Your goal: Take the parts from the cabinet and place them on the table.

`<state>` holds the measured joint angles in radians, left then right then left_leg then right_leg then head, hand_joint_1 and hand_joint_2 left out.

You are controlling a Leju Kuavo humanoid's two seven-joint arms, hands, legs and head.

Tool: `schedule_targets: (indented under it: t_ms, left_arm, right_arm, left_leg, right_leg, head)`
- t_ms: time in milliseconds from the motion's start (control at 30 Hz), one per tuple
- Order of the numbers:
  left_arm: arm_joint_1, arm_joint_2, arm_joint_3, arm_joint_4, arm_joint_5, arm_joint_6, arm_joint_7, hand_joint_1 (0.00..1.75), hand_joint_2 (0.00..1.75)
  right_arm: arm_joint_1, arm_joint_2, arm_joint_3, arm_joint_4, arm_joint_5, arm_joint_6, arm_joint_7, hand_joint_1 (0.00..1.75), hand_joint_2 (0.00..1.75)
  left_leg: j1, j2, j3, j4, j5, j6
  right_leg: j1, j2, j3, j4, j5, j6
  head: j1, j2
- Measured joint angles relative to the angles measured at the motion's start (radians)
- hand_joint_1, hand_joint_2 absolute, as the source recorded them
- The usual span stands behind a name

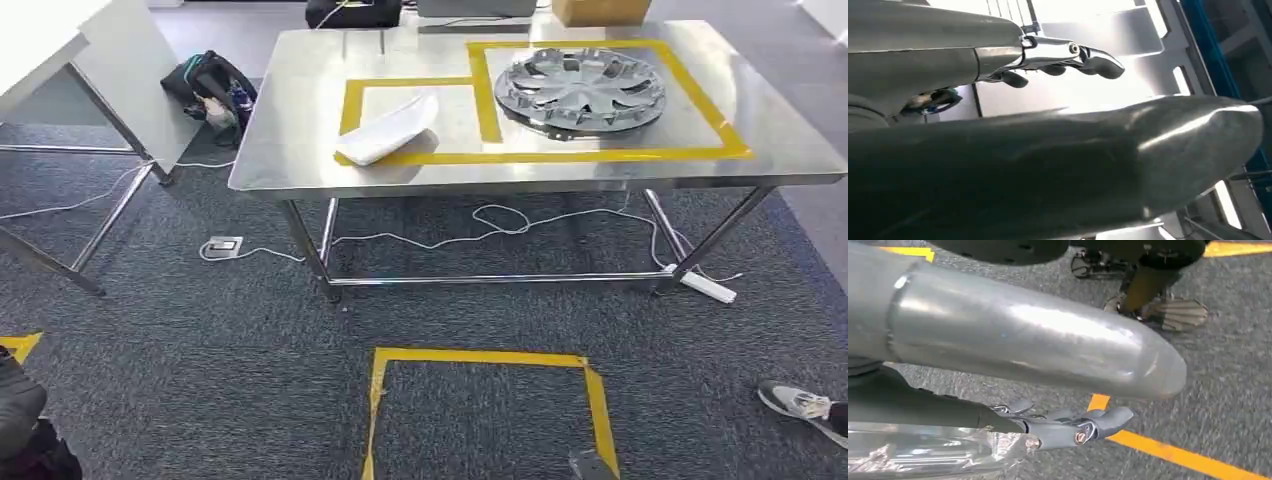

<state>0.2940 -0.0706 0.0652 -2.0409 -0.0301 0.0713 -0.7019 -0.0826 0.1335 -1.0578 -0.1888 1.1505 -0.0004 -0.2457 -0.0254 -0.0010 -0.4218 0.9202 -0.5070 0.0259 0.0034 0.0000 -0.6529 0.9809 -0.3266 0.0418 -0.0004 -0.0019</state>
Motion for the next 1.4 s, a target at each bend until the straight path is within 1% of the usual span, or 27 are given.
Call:
schedule_targets:
  t_ms: [33, 67, 133, 167, 200, 233, 267, 300, 333, 400, 500, 533, 567, 633, 667, 700, 767, 833, 867, 900, 967, 1000, 1033, 1100, 1167, 1267, 1400]
  left_arm:
    - [0.000, 0.000, 0.000, 0.000, 0.000, 0.000, 0.000, 0.00, 0.00]
    - [0.000, 0.000, 0.000, 0.000, 0.000, 0.000, 0.000, 0.00, 0.00]
    - [0.002, 0.000, 0.001, -0.002, 0.000, 0.000, 0.000, 0.00, 0.00]
    - [0.003, 0.000, 0.001, -0.002, 0.000, 0.000, 0.000, 0.00, 0.00]
    - [0.003, 0.000, 0.001, -0.002, -0.001, 0.000, 0.000, 0.00, 0.00]
    - [0.004, 0.000, 0.001, -0.002, -0.001, 0.001, 0.000, 0.00, 0.00]
    - [0.004, 0.000, 0.001, -0.002, -0.002, 0.003, 0.000, 0.00, 0.00]
    - [0.004, 0.000, 0.001, -0.002, -0.002, 0.005, 0.000, 0.00, 0.00]
    - [0.005, 0.000, 0.001, -0.003, -0.003, 0.006, 0.000, 0.00, 0.00]
    - [0.006, 0.000, 0.001, -0.010, -0.008, 0.012, 0.000, 0.00, 0.00]
    - [0.007, 0.000, 0.001, -0.016, -0.009, 0.021, 0.000, 0.00, 0.00]
    - [0.009, 0.000, 0.001, -0.018, -0.009, 0.022, 0.000, 0.00, 0.00]
    - [0.012, -0.001, 0.000, -0.021, -0.009, 0.023, 0.000, 0.00, 0.00]
    - [0.012, 0.000, 0.000, -0.023, -0.009, 0.024, 0.000, 0.00, 0.00]
    - [0.013, 0.000, 0.000, -0.023, -0.009, 0.024, 0.000, 0.00, 0.00]
    - [0.014, 0.000, 0.000, -0.023, -0.009, 0.024, 0.000, 0.00, 0.00]
    - [0.015, 0.000, 0.000, -0.023, -0.009, 0.024, 0.000, 0.00, 0.00]
    - [0.015, 0.000, 0.000, -0.024, -0.009, 0.024, 0.000, 0.00, 0.00]
    - [0.015, 0.000, 0.000, -0.025, -0.009, 0.026, 0.000, 0.00, 0.00]
    - [0.015, 0.000, 0.000, -0.026, -0.009, 0.026, 0.000, 0.00, 0.00]
    - [0.016, 0.000, 0.000, -0.028, -0.008, 0.026, 0.000, 0.00, 0.00]
    - [0.017, 0.000, 0.000, -0.029, -0.008, 0.027, 0.000, 0.00, 0.00]
    - [0.018, 0.000, 0.000, -0.030, -0.008, 0.027, 0.000, 0.00, 0.00]
    - [0.019, 0.000, 0.002, -0.031, -0.008, 0.028, 0.000, 0.00, 0.00]
    - [0.020, 0.000, 0.002, -0.032, -0.007, 0.029, 0.000, 0.00, 0.00]
    - [0.021, 0.000, 0.002, -0.032, -0.006, 0.029, 0.000, 0.00, 0.00]
    - [0.022, 0.000, 0.002, -0.033, -0.007, 0.029, 0.000, 0.00, 0.00]
  right_arm:
    - [0.002, -0.001, 0.000, 0.000, 0.000, -0.001, -0.003, 0.00, 0.00]
    - [0.005, -0.001, 0.000, 0.000, 0.001, -0.002, -0.004, 0.00, 0.00]
    - [0.008, -0.001, 0.001, 0.000, 0.004, -0.005, -0.008, 0.00, 0.00]
    - [0.006, -0.001, 0.001, 0.000, 0.006, -0.006, -0.010, 0.00, 0.00]
    - [0.005, -0.001, 0.001, 0.000, 0.006, -0.009, -0.011, 0.00, 0.00]
    - [0.005, -0.001, 0.001, 0.000, 0.006, -0.011, -0.014, 0.00, 0.00]
    - [0.006, -0.001, 0.001, 0.000, 0.006, -0.012, -0.015, 0.00, 0.00]
    - [0.006, -0.002, 0.001, 0.000, 0.007, -0.013, -0.017, 0.00, 0.00]
    - [0.005, -0.002, 0.001, 0.000, 0.007, -0.014, -0.017, 0.00, 0.00]
    - [-0.002, -0.002, 0.001, 0.000, 0.008, -0.015, -0.019, 0.00, 0.00]
    - [-0.004, -0.002, 0.002, 0.000, 0.008, -0.018, -0.023, 0.00, 0.00]
    - [-0.002, -0.002, 0.002, 0.000, 0.008, -0.018, -0.022, 0.00, 0.00]
    - [-0.002, -0.002, 0.001, 0.000, 0.008, -0.019, -0.022, 0.00, 0.00]
    - [-0.003, -0.002, 0.002, 0.000, 0.008, -0.020, -0.023, 0.00, 0.00]
    - [-0.002, -0.002, 0.002, 0.000, 0.008, -0.020, -0.023, 0.00, 0.00]
    - [0.000, -0.002, 0.002, 0.000, 0.008, -0.020, -0.023, 0.00, 0.00]
    - [0.002, -0.002, 0.002, 0.000, 0.008, -0.020, -0.023, 0.00, 0.00]
    - [0.001, -0.002, 0.002, 0.000, 0.008, -0.020, -0.023, 0.00, 0.00]
    - [0.001, -0.002, 0.002, 0.000, 0.008, -0.019, -0.023, 0.00, 0.00]
    - [-0.001, -0.002, 0.002, 0.000, 0.008, -0.019, -0.023, 0.00, 0.00]
    - [-0.001, -0.002, 0.002, 0.000, 0.009, -0.019, -0.023, 0.00, 0.00]
    - [-0.001, -0.003, 0.002, 0.000, 0.009, -0.019, -0.023, 0.00, 0.00]
    - [0.000, -0.003, 0.002, 0.000, 0.009, -0.019, -0.023, 0.00, 0.00]
    - [-0.001, -0.003, 0.002, 0.000, 0.010, -0.019, -0.024, 0.00, 0.00]
    - [-0.001, -0.003, 0.002, 0.000, 0.010, -0.020, -0.025, 0.00, 0.00]
    - [-0.001, -0.003, 0.002, 0.000, 0.009, -0.019, -0.025, 0.00, 0.00]
    - [0.000, -0.003, 0.002, 0.000, 0.007, -0.010, -0.026, 0.00, 0.00]
  left_leg:
    - [0.007, 0.004, -0.012, -0.002, 0.014, 0.005]
    - [0.007, 0.004, -0.025, -0.002, 0.025, 0.013]
    - [0.006, 0.004, -0.054, -0.002, 0.047, 0.019]
    - [0.005, 0.004, -0.067, -0.002, 0.058, 0.019]
    - [0.005, 0.004, -0.083, -0.001, 0.070, 0.018]
    - [0.005, 0.005, -0.098, 0.000, 0.082, 0.017]
    - [0.004, 0.005, -0.113, 0.002, 0.093, 0.014]
    - [0.005, 0.005, -0.129, 0.005, 0.104, 0.012]
    - [0.005, 0.004, -0.140, 0.009, 0.111, 0.009]
    - [0.000, 0.003, -0.150, 0.028, 0.118, 0.001]
    - [0.002, 0.004, -0.156, 0.032, 0.133, -0.012]
    - [0.003, 0.003, -0.162, 0.037, 0.133, -0.017]
    - [0.004, 0.001, -0.174, 0.063, 0.090, -0.027]
    - [0.013, 0.001, -0.224, 0.200, -0.017, -0.042]
    - [0.017, 0.001, -0.255, 0.287, -0.058, -0.047]
    - [0.020, 0.001, -0.275, 0.349, -0.074, -0.050]
    - [0.026, 0.001, -0.241, 0.318, -0.030, -0.053]
    - [0.028, 0.001, -0.143, 0.155, 0.046, -0.052]
    - [0.030, 0.001, -0.092, 0.070, 0.063, -0.051]
    - [0.027, 0.000, -0.073, 0.037, 0.055, -0.047]
    - [0.026, 0.000, -0.086, 0.033, 0.054, -0.037]
    - [0.029, 0.000, -0.090, 0.031, 0.056, -0.039]
    - [0.028, -0.001, -0.091, 0.031, 0.056, -0.039]
    - [0.024, -0.001, -0.091, 0.031, 0.057, -0.033]
    - [0.020, 0.000, -0.094, 0.032, 0.060, -0.026]
    - [0.013, 0.000, -0.110, 0.042, 0.065, -0.013]
    - [0.008, -0.001, -0.125, 0.050, 0.069, -0.003]
  right_leg:
    - [-0.003, 0.002, -0.007, 0.005, -0.017, 0.005]
    - [-0.002, 0.002, -0.020, 0.029, -0.073, 0.011]
    - [-0.005, 0.001, -0.055, 0.178, -0.210, 0.021]
    - [-0.005, 0.001, -0.069, 0.257, -0.239, 0.024]
    - [-0.005, 0.001, -0.076, 0.322, -0.231, 0.026]
    - [-0.005, 0.001, -0.071, 0.352, -0.187, 0.027]
    - [-0.005, 0.001, -0.051, 0.346, -0.132, 0.027]
    - [-0.005, 0.001, -0.002, 0.292, -0.093, 0.025]
    - [-0.005, 0.001, 0.066, 0.202, -0.092, 0.023]
    - [-0.003, 0.002, 0.225, -0.022, -0.179, 0.013]
    - [0.000, 0.002, 0.208, -0.027, -0.189, -0.008]
    - [-0.009, -0.003, 0.203, -0.033, -0.178, -0.021]
    - [-0.008, -0.004, 0.195, -0.031, -0.171, -0.030]
    - [-0.009, -0.005, 0.180, -0.031, -0.155, -0.034]
    - [-0.009, -0.006, 0.175, -0.029, -0.148, -0.034]
    - [-0.009, -0.005, 0.164, -0.026, -0.140, -0.032]
    - [-0.011, -0.005, 0.149, -0.021, -0.132, -0.027]
    - [-0.014, -0.004, 0.144, -0.016, -0.130, -0.023]
    - [-0.013, -0.004, 0.142, -0.015, -0.129, -0.020]
    - [-0.009, -0.002, 0.134, -0.009, -0.128, -0.013]
    - [-0.007, -0.002, 0.128, -0.009, -0.120, -0.002]
    - [-0.005, -0.003, 0.123, -0.003, -0.131, -0.017]
    - [-0.004, -0.004, 0.111, -0.003, -0.128, -0.048]
    - [-0.005, -0.003, 0.112, -0.006, -0.125, -0.057]
    - [-0.008, -0.003, 0.112, -0.013, -0.116, -0.046]
    - [-0.017, -0.003, 0.114, -0.018, -0.098, -0.002]
    - [-0.023, -0.003, 0.104, -0.018, -0.090, 0.024]
  head:
    - [-0.003, 0.000]
    - [0.001, 0.000]
    - [0.007, 0.000]
    - [0.006, 0.000]
    - [0.006, 0.000]
    - [0.006, 0.000]
    - [0.006, 0.000]
    - [0.006, 0.000]
    - [0.006, 0.000]
    - [0.007, 0.000]
    - [0.002, 0.000]
    - [0.003, 0.000]
    - [0.000, 0.000]
    - [-0.006, 0.000]
    - [-0.006, 0.000]
    - [-0.005, 0.000]
    - [-0.005, 0.000]
    - [-0.006, 0.000]
    - [-0.005, 0.000]
    - [-0.008, 0.000]
    - [-0.007, 0.000]
    - [-0.005, 0.000]
    - [-0.005, 0.000]
    - [-0.005, 0.000]
    - [-0.005, 0.000]
    - [-0.005, 0.000]
    - [-0.006, 0.000]
